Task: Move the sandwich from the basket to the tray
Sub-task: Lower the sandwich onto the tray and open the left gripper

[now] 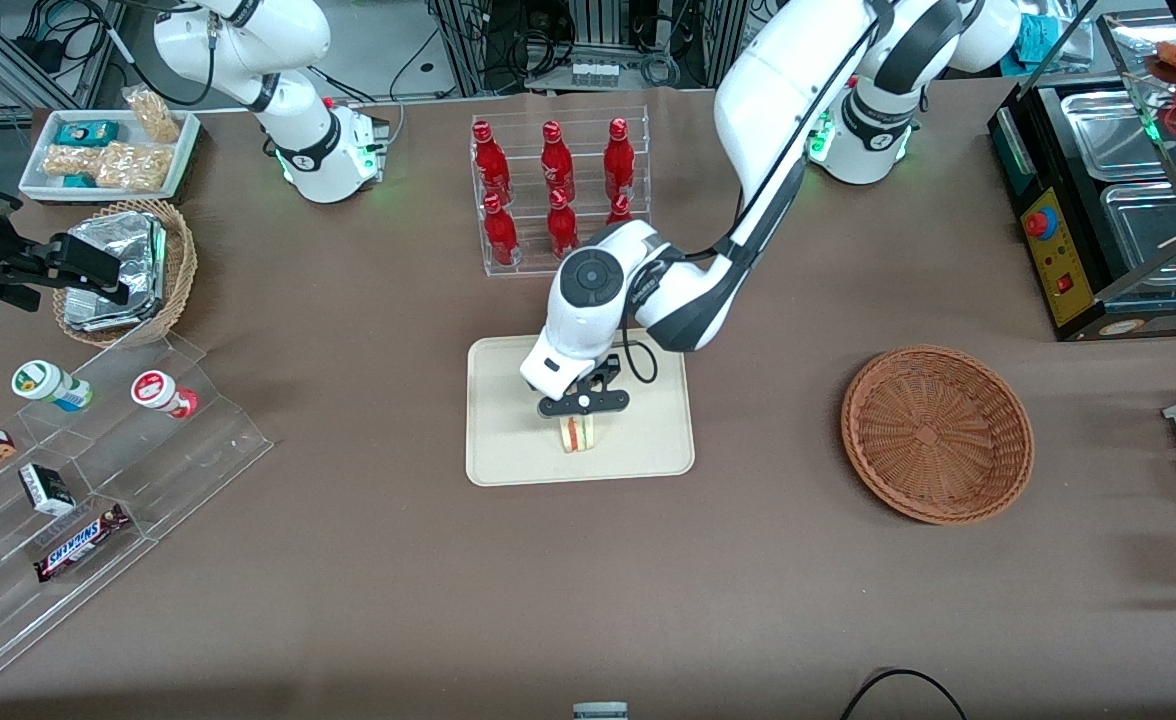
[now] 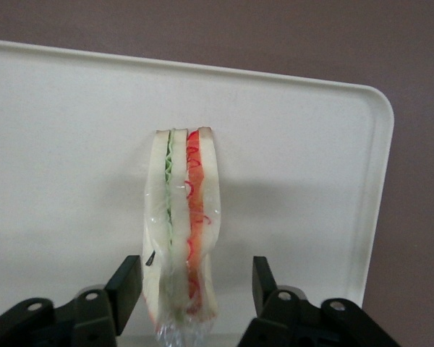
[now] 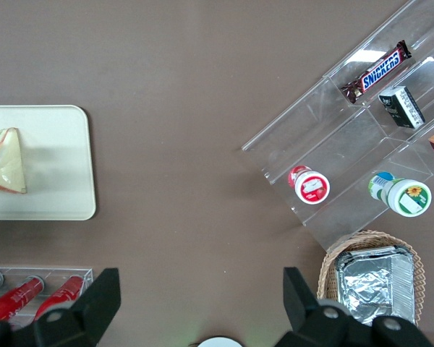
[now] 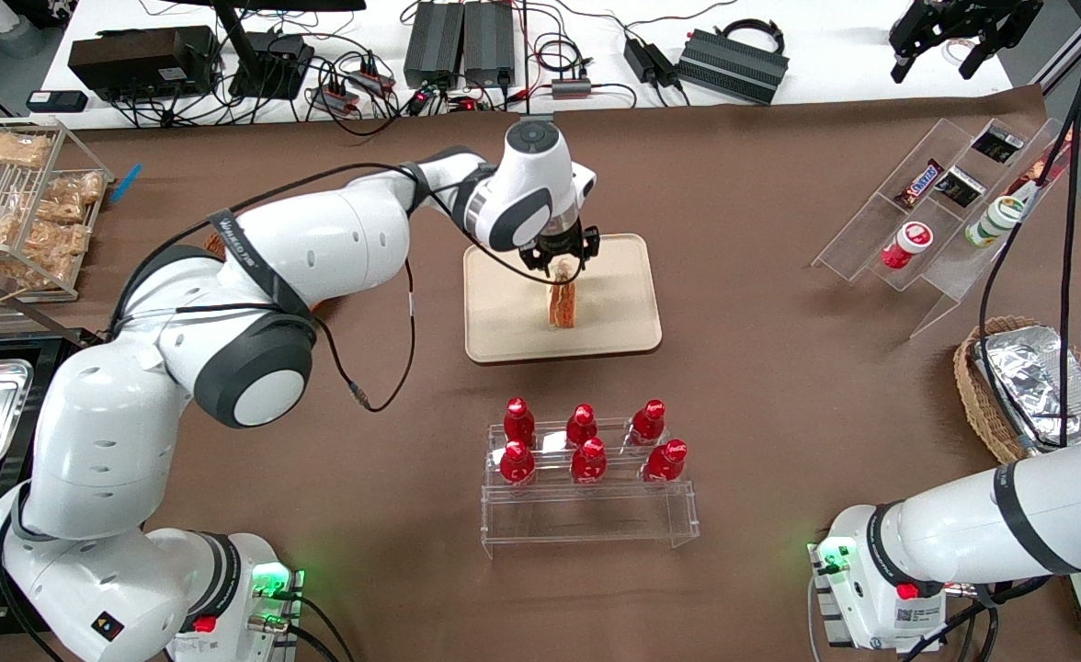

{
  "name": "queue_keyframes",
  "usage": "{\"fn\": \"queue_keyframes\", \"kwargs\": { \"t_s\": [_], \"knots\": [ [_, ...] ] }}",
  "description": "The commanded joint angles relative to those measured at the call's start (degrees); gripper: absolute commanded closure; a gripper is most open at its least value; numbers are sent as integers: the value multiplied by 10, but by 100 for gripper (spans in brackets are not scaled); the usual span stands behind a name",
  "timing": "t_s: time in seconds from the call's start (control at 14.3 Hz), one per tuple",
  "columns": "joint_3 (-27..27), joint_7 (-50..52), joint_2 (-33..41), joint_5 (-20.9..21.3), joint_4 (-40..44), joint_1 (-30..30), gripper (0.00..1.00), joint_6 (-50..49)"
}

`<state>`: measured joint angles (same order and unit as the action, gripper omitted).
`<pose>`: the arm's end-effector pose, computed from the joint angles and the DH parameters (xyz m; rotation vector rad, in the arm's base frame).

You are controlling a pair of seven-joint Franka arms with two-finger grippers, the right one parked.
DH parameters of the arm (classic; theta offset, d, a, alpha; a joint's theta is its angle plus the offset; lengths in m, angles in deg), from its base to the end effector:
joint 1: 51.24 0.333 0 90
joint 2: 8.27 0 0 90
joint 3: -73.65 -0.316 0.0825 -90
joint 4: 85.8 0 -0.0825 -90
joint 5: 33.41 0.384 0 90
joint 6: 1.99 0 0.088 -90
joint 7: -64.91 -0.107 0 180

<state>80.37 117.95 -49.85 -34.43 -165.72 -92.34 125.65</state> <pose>0.5107 -0.5370 0.2901 2.9911 0.2020 0.0016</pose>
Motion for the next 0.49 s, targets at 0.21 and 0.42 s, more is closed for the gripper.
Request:
{"fn": "queue_keyframes", "kwargs": {
  "t_s": [0.21,0.42],
  "knots": [
    [-16,5,124,3,-17,64,0,-207],
    [-16,-67,155,4,-61,108,0,-224]
  ]
}}
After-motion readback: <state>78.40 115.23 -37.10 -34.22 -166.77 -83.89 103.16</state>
